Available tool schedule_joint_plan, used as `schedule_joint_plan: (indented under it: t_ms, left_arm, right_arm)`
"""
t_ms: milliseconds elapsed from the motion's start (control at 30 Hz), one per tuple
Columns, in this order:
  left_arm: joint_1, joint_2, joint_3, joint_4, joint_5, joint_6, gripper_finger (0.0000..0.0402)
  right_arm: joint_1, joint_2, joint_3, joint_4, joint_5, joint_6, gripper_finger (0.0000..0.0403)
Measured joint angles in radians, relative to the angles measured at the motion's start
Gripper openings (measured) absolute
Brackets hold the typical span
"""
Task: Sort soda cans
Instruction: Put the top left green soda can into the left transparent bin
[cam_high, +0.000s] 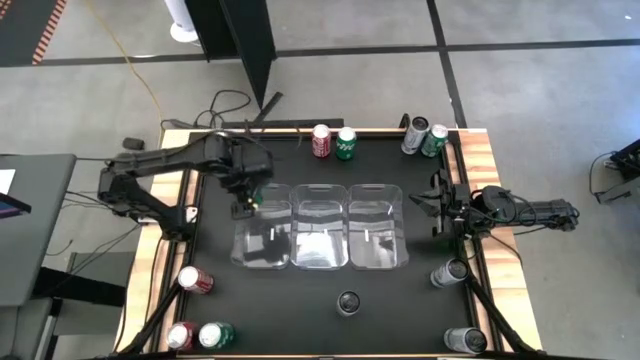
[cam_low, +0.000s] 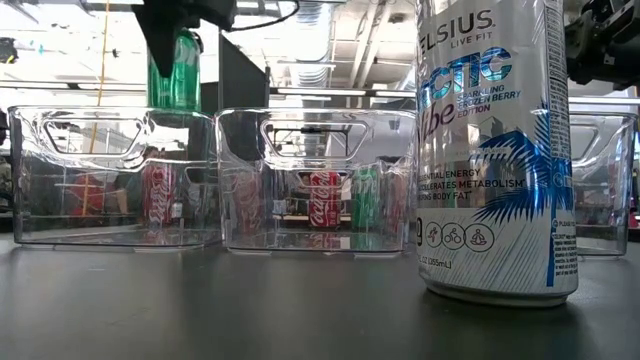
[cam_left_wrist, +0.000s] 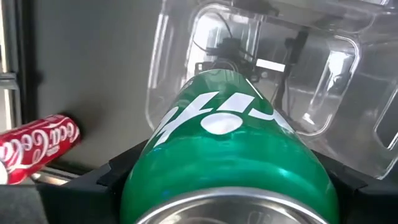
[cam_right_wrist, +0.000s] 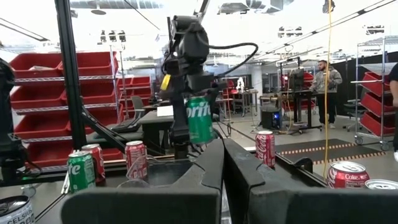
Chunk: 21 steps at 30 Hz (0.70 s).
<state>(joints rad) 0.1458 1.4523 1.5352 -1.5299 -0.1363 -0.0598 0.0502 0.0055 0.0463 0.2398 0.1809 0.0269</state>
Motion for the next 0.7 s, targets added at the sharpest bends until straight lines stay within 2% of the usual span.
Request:
schedule_joint_plan:
  t_ms: [267, 367, 500, 700]
  left_arm:
    - [-0.017, 0.112, -0.001, 0.048, 0.024, -0.060, 0.0300]
    - [-0.013, 0.131, -0.040, 0.065, 0.022, -0.074, 0.0300]
    - [-0.004, 0.091, -0.148, 0.095, 0.021, -0.127, 0.0300]
    - [-0.004, -0.011, -0.288, 0.277, 0.023, -0.167, 0.0300]
  right_arm:
    - [0.004, 0.000, 0.000, 0.000, 0.000, 0.003, 0.0029]
    - [0.015, 0.000, 0.000, -0.006, 0.000, 0.014, 0.0029]
    - [0.032, 0.000, 0.000, -0.018, 0.000, 0.026, 0.0029]
    - [0.035, 0.000, 0.000, -0.018, 0.000, 0.026, 0.0029]
